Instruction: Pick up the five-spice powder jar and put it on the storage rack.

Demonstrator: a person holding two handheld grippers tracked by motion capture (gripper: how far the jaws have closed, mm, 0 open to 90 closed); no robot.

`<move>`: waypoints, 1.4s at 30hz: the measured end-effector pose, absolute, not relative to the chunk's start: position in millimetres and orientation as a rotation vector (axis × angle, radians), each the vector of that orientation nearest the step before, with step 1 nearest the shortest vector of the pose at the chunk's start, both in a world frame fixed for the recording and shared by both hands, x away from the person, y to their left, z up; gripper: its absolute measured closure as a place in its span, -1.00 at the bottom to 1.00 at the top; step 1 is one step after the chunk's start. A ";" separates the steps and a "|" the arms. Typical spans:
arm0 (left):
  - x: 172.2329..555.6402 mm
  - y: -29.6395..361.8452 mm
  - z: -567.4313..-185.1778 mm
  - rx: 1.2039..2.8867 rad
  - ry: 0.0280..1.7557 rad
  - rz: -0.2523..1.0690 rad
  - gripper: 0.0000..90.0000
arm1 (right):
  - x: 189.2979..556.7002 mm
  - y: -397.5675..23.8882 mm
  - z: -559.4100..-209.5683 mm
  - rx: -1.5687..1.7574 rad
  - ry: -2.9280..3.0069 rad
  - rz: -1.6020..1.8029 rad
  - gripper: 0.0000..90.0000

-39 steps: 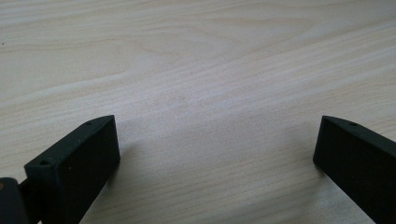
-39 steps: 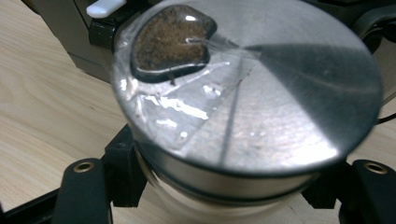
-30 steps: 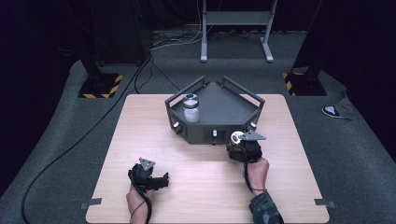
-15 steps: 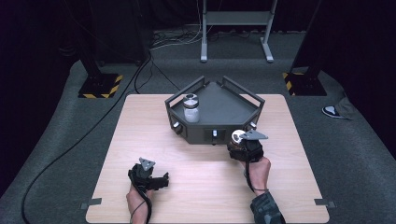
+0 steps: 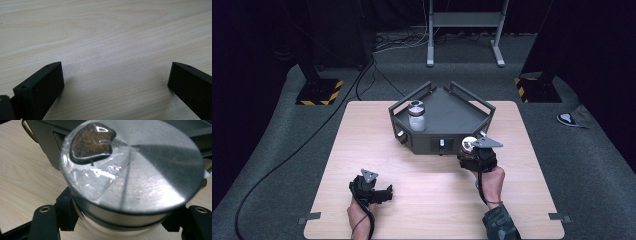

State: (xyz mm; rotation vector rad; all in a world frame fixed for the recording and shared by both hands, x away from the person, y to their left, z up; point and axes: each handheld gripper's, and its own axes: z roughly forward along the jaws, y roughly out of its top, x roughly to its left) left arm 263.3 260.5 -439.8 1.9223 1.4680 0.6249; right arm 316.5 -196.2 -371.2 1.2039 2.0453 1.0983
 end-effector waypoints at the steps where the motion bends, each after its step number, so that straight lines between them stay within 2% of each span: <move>1: 263.3 260.5 -439.8 1.922 1.468 0.625 -1.00 | 316.3 -197.0 -370.5 1.203 2.043 1.100 -0.33; 42: 263.4 260.6 -439.7 1.922 1.468 0.622 -1.00 | 315.0 -205.1 -324.2 1.150 2.018 1.126 -0.33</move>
